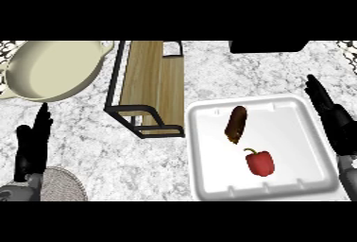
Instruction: Pick the bell pepper from the tray and place it in the tiered shelf
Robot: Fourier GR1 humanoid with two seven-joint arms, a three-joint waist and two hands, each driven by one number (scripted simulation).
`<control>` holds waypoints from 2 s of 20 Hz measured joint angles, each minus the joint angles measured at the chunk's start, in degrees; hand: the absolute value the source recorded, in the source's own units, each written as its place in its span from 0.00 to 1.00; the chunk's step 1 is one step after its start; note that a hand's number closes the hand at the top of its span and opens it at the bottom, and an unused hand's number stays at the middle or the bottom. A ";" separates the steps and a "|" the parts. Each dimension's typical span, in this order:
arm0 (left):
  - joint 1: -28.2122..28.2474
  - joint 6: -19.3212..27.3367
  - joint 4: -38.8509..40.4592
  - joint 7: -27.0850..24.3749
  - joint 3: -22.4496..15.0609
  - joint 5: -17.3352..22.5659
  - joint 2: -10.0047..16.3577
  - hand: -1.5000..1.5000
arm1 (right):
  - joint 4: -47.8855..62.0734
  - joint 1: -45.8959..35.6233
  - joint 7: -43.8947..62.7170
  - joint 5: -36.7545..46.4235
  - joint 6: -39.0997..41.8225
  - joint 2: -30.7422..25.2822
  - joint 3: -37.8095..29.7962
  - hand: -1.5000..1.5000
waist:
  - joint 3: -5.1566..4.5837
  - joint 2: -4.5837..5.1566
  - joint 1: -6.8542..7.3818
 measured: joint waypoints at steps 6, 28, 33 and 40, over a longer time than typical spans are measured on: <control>-3.71 -1.84 -5.24 -2.07 -1.17 0.53 -2.23 0.50 | -4.59 -4.64 -0.10 2.12 8.07 3.18 9.91 1.00 | -0.97 -1.72 2.33; -1.18 -3.61 -17.45 0.51 -0.51 2.38 -4.29 0.50 | -34.28 -12.39 19.55 7.74 33.49 -16.95 16.77 0.00 | -1.39 -2.60 0.57; -1.47 -3.80 -17.10 0.61 -0.58 2.01 -4.68 0.50 | -41.62 -15.49 31.92 19.32 35.00 -17.30 24.64 0.00 | -1.40 -2.48 0.86; -1.53 -4.19 -17.57 0.99 -0.40 1.05 -5.82 0.50 | -42.93 -15.20 46.21 33.36 37.39 -9.72 35.54 0.00 | -1.28 -2.17 1.15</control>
